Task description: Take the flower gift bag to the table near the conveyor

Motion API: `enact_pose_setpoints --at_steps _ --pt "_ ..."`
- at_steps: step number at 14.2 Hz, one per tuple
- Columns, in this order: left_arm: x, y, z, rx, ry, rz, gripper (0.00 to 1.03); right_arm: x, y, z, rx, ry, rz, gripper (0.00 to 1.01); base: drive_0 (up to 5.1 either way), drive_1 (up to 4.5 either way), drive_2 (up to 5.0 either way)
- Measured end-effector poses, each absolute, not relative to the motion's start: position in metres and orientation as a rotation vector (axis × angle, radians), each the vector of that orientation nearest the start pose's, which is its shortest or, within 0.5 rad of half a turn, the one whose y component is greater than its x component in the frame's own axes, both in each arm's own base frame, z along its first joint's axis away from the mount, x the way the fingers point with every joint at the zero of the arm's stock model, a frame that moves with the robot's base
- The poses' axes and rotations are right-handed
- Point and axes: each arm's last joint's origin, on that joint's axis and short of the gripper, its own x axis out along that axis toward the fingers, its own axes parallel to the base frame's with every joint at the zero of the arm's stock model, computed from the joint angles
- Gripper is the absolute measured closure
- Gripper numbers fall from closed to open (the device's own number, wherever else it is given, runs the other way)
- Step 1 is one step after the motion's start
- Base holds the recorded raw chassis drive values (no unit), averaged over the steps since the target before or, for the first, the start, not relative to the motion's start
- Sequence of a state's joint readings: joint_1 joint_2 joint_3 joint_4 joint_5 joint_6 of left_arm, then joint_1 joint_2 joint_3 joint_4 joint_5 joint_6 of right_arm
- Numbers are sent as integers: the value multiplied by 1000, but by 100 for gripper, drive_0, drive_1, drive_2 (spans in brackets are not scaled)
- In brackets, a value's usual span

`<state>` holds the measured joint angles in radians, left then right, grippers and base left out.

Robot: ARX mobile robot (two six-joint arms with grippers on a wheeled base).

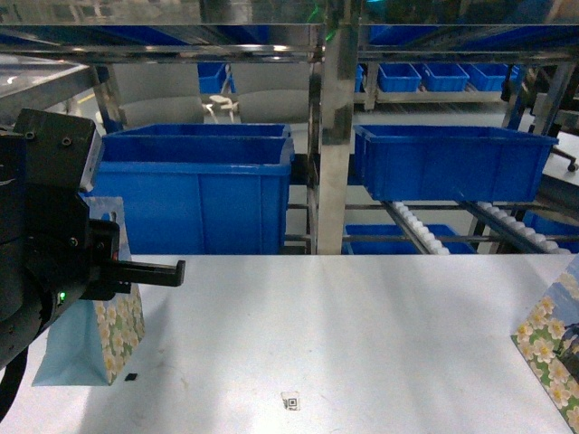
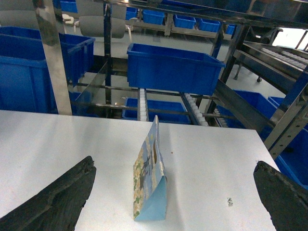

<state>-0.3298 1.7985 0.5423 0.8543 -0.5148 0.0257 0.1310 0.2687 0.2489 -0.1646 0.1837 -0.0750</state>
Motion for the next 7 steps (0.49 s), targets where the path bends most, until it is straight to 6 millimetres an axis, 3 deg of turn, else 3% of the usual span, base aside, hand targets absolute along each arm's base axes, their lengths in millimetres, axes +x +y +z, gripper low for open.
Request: enact_pose_setpoints --at_steps 7 --pt "286 -79 101 210 426 190 101 106 9 211 -104 184 -46 3 0 0 0"
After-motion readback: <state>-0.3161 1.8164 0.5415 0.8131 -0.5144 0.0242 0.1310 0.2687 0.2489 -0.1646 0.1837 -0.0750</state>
